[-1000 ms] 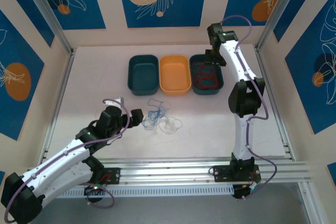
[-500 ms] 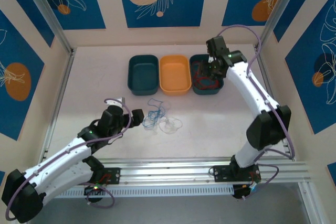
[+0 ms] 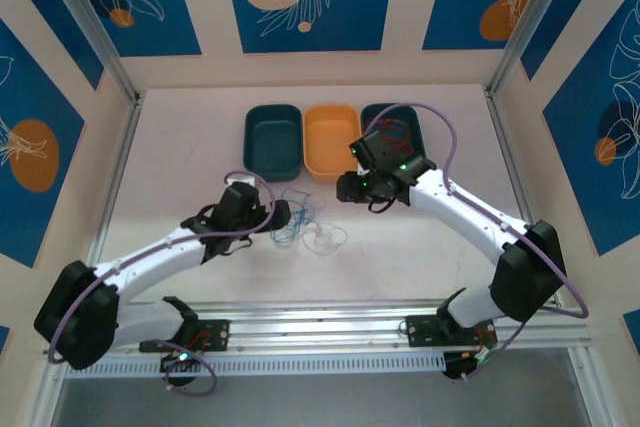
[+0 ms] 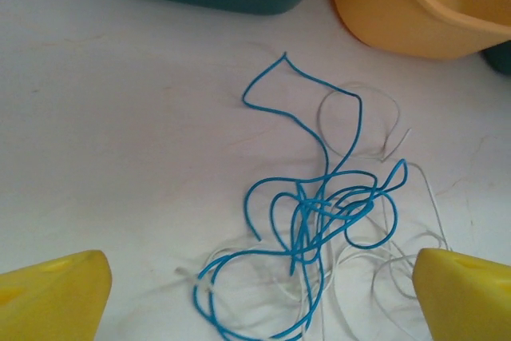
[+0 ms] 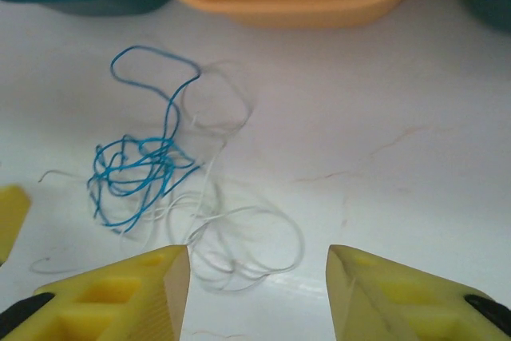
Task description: Untangle the cables
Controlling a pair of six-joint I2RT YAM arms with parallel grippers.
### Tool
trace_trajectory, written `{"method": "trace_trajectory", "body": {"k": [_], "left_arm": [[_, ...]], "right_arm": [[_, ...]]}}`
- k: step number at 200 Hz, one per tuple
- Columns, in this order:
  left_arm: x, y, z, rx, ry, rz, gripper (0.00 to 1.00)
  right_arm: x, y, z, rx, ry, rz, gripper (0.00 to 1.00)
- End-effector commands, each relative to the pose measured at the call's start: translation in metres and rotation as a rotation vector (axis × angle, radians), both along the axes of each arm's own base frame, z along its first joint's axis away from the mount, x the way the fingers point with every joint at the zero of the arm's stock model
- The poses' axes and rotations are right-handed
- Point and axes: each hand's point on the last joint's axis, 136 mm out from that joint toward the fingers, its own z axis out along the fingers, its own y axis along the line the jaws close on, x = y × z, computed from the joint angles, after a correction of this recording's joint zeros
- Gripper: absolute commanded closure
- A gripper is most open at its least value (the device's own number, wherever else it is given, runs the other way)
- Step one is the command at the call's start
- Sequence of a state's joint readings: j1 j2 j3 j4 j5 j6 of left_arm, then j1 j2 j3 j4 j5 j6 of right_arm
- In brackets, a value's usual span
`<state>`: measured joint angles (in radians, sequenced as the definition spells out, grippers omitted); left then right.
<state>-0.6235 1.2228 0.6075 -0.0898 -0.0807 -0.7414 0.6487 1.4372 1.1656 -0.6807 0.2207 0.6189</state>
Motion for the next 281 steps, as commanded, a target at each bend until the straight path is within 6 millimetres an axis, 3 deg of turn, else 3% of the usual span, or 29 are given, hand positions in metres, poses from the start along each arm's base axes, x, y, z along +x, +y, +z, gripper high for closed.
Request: {"method": "trace_trajectory", "body": {"k": [1,91,150,239,281], "left_arm": [[0.010,-0.017,0.003,-0.087,0.023,-0.021,0.09],[0.015,-0.031,-0.022,-0.132,0.062,-0.043,0.33],[0.020,-0.030,-0.035,-0.100,0.084,-0.036,0.38],[0.023,-0.033,-0.049,-0.099,0.115,-0.035,0.49],[0.017,-0.021,-0.057,-0.088,0.136,0.005,0.68]], "right_arm": [[-0.004,0.024,0.002,0.106,0.042,-0.025,0.54],[-0.002,0.056,-0.057,-0.081,0.224,-0.011,0.65],[-0.005,0.061,-0.086,-0.126,0.295,-0.012,0.68],[-0.004,0.077,-0.106,-0.114,0.343,0.021,0.77],[0.000,0.067,-0.095,-0.153,0.306,0.004,0.91]]}}
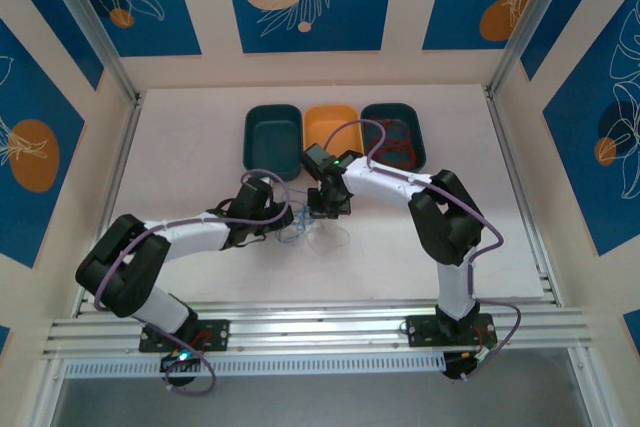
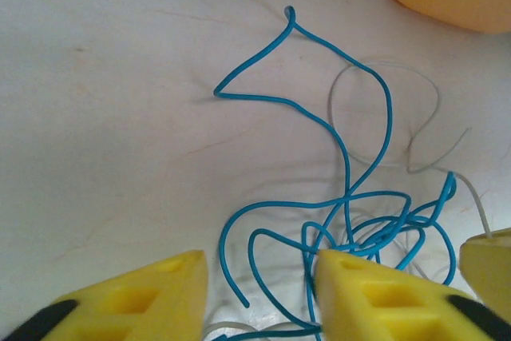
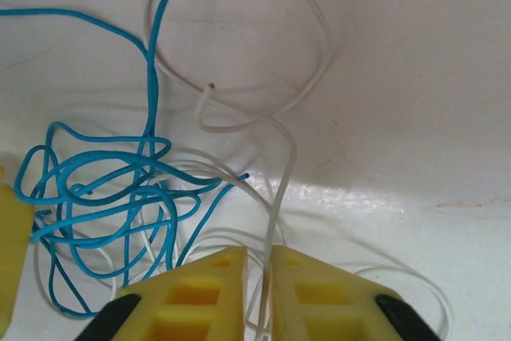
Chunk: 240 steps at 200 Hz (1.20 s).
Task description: Untangle the cables
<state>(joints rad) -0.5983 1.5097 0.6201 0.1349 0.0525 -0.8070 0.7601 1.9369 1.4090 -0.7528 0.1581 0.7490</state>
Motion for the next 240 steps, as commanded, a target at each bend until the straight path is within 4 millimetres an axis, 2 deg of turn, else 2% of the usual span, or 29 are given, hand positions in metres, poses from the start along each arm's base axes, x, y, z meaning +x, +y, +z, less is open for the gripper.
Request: {"method": "trace_trajectory", "body": {"k": [1,35,78,110,130,159,182,212,240], "left_arm": [[-0.001,0.008,-0.005,0.001,0.015,0.024,0.68],[-0.007,0.027,-0.010,0.037,0.030,0.068,0.78],[-0.014,0.041,-0.015,0.047,0.042,0.107,0.84],[-0.014,0.040,-0.011,0.034,0.036,0.105,0.84],[-0.013,0.036,-0.003,0.013,0.014,0.087,0.77],[-0.009,0.028,0.015,-0.027,-0.030,0.056,0.57],[-0.007,0.023,0.029,-0.058,-0.065,0.034,0.46],[-0.004,0.017,0.042,-0.086,-0.100,0.015,0.39],[-0.001,0.013,0.048,-0.106,-0.118,0.007,0.36]], "right_arm": [[0.002,-0.002,0.012,-0.017,-0.021,-0.004,0.92],[0.006,-0.016,0.026,-0.051,-0.072,-0.023,1.00],[0.010,-0.030,0.039,-0.057,-0.113,-0.051,1.00],[0.012,-0.039,0.053,-0.072,-0.154,-0.062,1.00],[0.012,-0.042,0.065,-0.079,-0.189,-0.056,1.00],[0.011,-0.044,0.085,-0.096,-0.257,-0.031,1.00],[0.009,-0.044,0.105,-0.115,-0.328,-0.007,1.00],[0.007,-0.040,0.128,-0.091,-0.412,0.014,1.00],[0.007,-0.037,0.136,-0.063,-0.440,0.019,1.00]]}}
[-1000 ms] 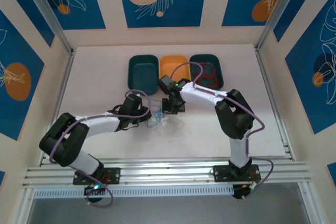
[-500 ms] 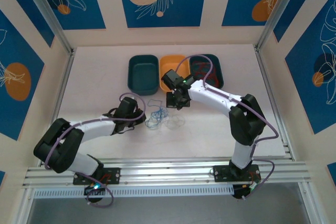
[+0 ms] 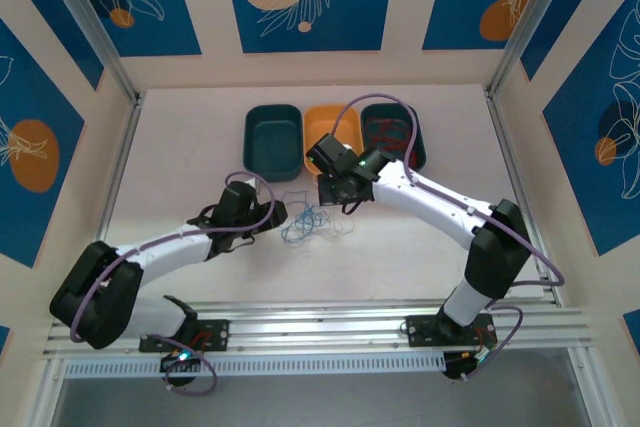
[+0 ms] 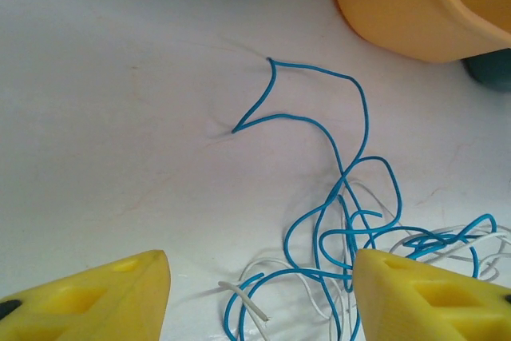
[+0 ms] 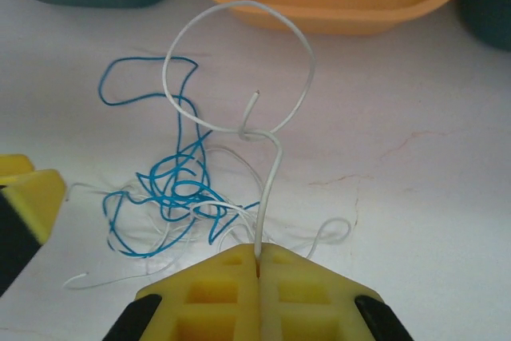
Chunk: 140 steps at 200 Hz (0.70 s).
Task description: Untangle the cables
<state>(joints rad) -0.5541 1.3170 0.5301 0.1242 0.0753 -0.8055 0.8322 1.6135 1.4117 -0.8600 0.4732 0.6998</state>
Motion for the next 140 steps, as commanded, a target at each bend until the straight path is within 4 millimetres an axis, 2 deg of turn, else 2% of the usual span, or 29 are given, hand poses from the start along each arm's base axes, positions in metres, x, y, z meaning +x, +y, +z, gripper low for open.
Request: {"method": "trace_trajectory", "body": {"k": [1,72,103,140], "left_arm": [[0.009,-0.008,0.019,-0.042,-0.051,-0.020,0.36],[0.009,-0.014,0.023,-0.069,-0.084,-0.051,0.27],[0.010,-0.021,0.033,-0.089,-0.129,-0.092,0.24],[0.010,-0.032,0.047,-0.103,-0.214,-0.150,0.16]], "right_arm": [[0.005,-0.003,0.018,0.006,-0.065,0.001,1.00],[0.000,0.007,0.037,0.063,-0.113,0.043,0.98],[-0.004,0.006,0.049,0.111,-0.144,0.049,0.98],[-0.007,0.007,0.068,0.173,-0.192,0.066,0.98]]}}
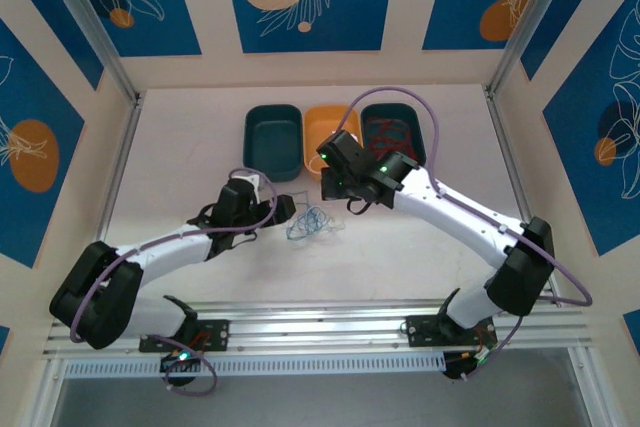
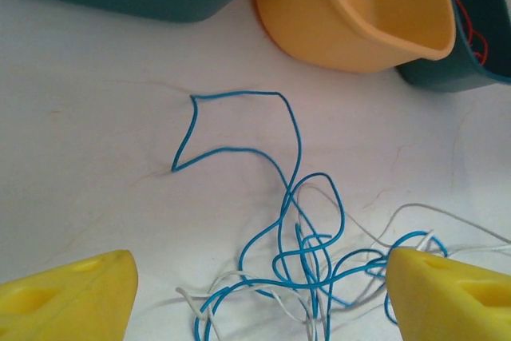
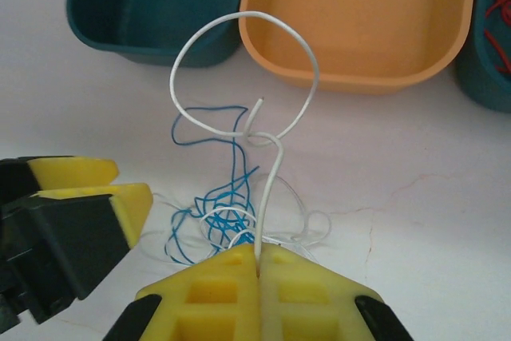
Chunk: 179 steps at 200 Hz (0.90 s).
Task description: Untangle the cables
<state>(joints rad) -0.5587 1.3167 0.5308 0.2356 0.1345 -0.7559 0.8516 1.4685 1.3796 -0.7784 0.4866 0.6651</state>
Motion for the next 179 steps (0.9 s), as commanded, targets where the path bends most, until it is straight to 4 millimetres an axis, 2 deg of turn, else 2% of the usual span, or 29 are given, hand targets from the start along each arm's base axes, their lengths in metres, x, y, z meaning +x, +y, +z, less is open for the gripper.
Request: {"method": "trace_trajectory", "body": {"k": [1,53,101,135,179], "left_arm": [[0.002,-0.013,0.024,-0.041,-0.113,-0.068,0.16],[-0.002,-0.034,0.045,-0.121,-0.234,-0.150,0.14],[0.000,-0.043,0.052,-0.166,-0.271,-0.173,0.14],[-0.006,-0.042,0.047,-0.155,-0.270,-0.185,0.14],[-0.013,-0.035,0.041,-0.113,-0.277,-0.185,0.14]], "right_arm": [[-0.003,0.003,0.018,0.053,-0.048,0.025,0.98],[-0.007,0.006,0.045,0.133,-0.103,0.055,0.98],[-0.006,0.004,0.049,0.149,-0.110,0.056,0.98],[-0.003,0.008,0.046,0.171,-0.087,0.071,0.97],[0.001,0.012,0.054,0.207,-0.094,0.086,0.98]]}}
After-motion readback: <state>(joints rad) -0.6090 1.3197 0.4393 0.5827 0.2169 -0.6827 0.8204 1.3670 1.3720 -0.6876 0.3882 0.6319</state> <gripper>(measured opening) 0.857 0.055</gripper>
